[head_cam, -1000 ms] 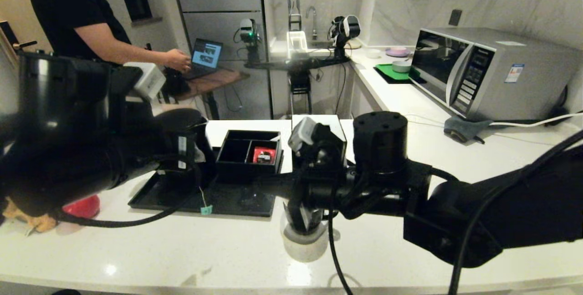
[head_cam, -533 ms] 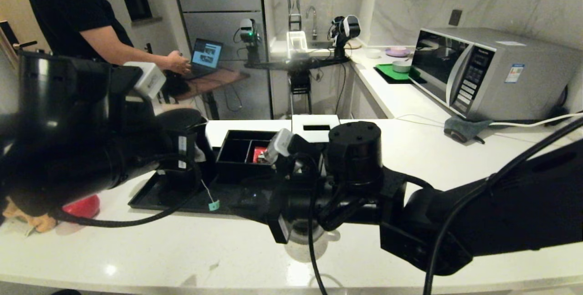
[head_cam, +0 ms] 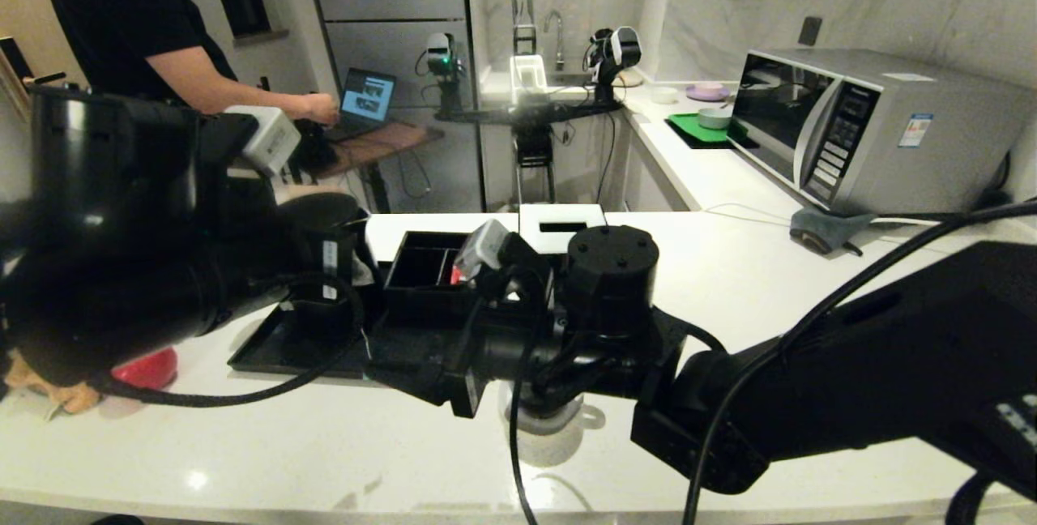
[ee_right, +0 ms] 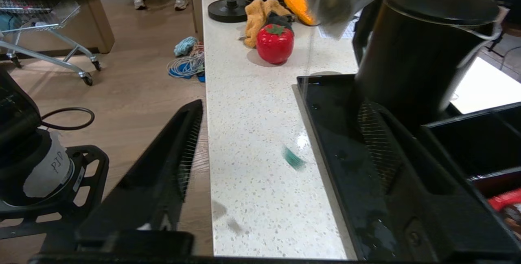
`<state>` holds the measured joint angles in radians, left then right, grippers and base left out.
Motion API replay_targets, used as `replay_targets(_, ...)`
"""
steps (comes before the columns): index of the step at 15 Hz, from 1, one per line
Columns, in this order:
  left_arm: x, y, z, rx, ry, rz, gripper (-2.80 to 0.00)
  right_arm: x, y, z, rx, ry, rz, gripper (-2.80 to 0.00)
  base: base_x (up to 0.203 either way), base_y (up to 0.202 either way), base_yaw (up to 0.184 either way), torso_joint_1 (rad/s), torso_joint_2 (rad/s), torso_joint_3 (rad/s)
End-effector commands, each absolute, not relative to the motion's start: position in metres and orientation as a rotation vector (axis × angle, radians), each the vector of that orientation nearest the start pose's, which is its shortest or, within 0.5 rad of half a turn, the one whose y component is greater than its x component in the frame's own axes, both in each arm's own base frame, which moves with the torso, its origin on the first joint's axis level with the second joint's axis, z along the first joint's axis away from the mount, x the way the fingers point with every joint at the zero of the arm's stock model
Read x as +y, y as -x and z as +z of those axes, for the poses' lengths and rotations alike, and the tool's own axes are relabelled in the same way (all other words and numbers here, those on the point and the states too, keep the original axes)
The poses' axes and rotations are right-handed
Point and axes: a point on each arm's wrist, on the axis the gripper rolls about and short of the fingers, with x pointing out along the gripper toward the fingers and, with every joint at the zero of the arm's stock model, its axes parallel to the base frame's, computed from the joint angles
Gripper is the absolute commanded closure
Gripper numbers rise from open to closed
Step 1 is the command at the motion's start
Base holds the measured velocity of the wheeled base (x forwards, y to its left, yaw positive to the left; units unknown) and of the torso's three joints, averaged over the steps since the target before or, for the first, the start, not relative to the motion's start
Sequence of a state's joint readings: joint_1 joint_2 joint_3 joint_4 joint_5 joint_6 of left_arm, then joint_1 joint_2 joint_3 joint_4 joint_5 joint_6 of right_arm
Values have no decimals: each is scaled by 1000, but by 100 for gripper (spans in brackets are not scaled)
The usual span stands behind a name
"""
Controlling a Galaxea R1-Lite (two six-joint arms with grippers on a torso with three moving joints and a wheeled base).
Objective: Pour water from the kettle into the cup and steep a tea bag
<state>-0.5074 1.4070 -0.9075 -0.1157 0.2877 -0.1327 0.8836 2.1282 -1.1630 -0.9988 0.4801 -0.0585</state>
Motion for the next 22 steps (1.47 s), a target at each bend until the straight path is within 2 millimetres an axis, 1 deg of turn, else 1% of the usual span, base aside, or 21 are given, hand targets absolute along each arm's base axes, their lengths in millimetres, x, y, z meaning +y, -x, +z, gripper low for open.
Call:
replay_targets(1,-111,-208,245,352,-13,-201,0,341,-261,146,-65,44,1376,-280,0,0,0,0,0,0)
replay_targets(4,-113,-209,250,336,-7,-207,0,350,-263,141,-67,42,1384,-280,0,0,0,0,0,0)
replay_targets(9,-112,-209,252,329,-2,-201,0,362,-269,136,-67,19,1391,-280,0,0,0,0,0,0)
replay_targets(11,-112,-209,253,329,13,-201,0,365,-268,135,-73,-11,1398,-280,0,0,0,0,0,0)
replay_targets(14,-114,-209,259,310,34,-207,0,371,-264,130,-86,-75,1415,-280,0,0,0,0,0,0)
replay_targets(22,-115,-210,271,274,51,-213,0,376,-264,122,-84,-102,1422,-280,0,0,0,0,0,0)
